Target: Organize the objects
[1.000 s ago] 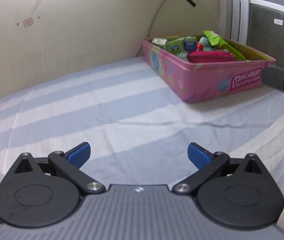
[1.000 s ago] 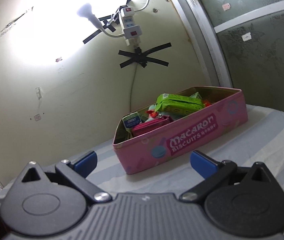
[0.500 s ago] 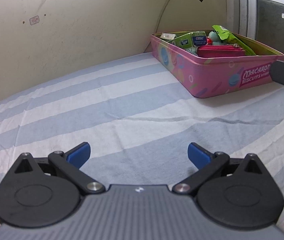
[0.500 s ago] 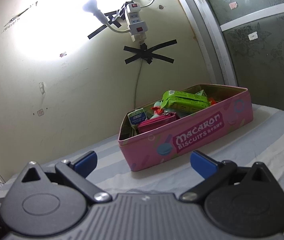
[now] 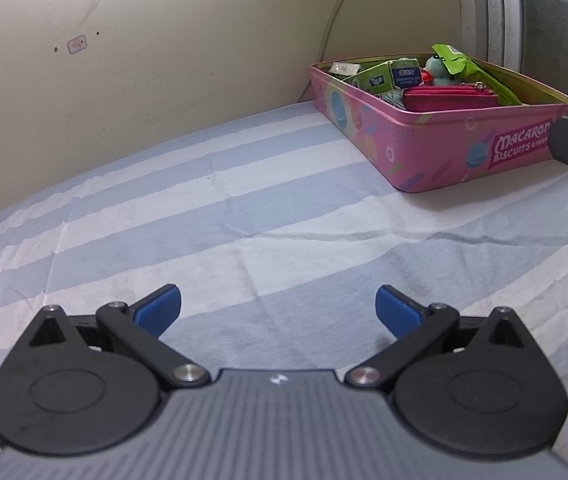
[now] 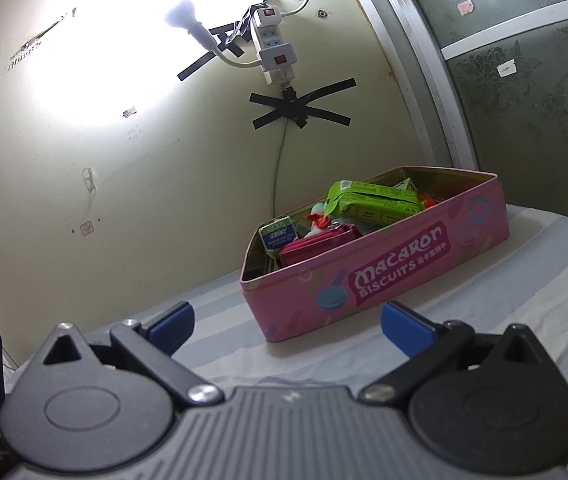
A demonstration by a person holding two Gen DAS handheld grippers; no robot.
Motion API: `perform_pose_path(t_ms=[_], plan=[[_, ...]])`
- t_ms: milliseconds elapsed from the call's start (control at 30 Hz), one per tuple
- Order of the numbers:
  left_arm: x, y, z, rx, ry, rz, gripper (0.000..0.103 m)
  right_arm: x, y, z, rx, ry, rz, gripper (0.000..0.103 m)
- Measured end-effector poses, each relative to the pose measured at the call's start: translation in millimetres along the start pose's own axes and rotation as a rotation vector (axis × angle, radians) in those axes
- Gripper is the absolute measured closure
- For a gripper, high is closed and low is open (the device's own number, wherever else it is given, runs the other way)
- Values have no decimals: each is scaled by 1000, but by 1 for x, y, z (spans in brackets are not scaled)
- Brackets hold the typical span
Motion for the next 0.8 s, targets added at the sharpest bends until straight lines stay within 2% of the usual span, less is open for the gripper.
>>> perform_pose_path(t_ms=[800], plan=[[2,-2,0,-11,29,-28,0,-1,-1,1,3,13,0,0]])
Point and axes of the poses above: each gripper's, at about its wrist camera, not at the fingertips, and y roughly the way its jaws point, x to its right, z to its top, the point moved 2 cm from there along y, roughly the way its jaws point, and after that the axes turned 10 degrees about -x, right-handed, at the moved point
